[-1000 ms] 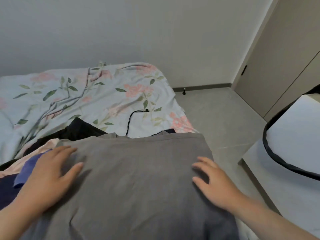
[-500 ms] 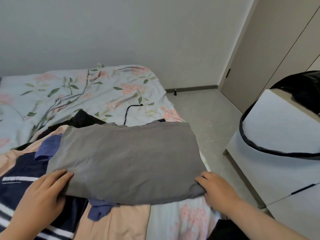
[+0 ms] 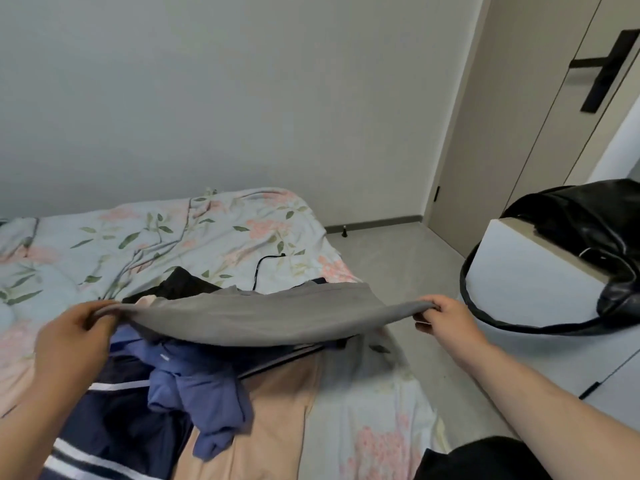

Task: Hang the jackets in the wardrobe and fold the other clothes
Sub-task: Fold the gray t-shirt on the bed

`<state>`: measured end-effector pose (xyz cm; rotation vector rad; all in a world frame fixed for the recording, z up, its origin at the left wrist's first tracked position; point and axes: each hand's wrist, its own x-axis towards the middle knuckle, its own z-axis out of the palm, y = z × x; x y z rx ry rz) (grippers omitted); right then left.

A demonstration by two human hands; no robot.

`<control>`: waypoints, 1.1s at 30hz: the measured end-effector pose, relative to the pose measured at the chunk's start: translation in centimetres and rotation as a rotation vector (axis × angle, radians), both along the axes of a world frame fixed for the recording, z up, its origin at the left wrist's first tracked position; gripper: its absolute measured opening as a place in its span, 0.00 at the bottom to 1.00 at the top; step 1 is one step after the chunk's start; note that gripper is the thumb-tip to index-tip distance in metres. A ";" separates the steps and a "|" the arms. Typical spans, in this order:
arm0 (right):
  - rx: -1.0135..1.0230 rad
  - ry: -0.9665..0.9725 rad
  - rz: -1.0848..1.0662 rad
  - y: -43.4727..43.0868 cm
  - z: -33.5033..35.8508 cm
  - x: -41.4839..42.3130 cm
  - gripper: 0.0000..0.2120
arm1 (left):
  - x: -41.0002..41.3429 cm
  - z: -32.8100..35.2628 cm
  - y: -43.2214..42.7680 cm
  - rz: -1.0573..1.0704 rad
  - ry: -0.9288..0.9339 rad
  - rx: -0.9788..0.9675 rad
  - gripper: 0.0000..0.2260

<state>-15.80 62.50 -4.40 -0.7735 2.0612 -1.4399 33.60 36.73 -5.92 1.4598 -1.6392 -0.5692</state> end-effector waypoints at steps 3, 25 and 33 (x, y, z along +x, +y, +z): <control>-0.137 -0.032 -0.068 -1.1 4.8 -0.3 0.14 | -1.8 5.6 -0.8 0.005 0.104 -0.127 0.13; -0.061 0.034 -0.193 1.9 14.4 0.3 0.09 | -1.4 16.1 1.6 -0.281 0.379 0.356 0.20; 0.113 -0.109 -0.137 0.0 5.3 -1.1 0.10 | -3.3 5.0 -0.8 -0.108 0.422 0.478 0.11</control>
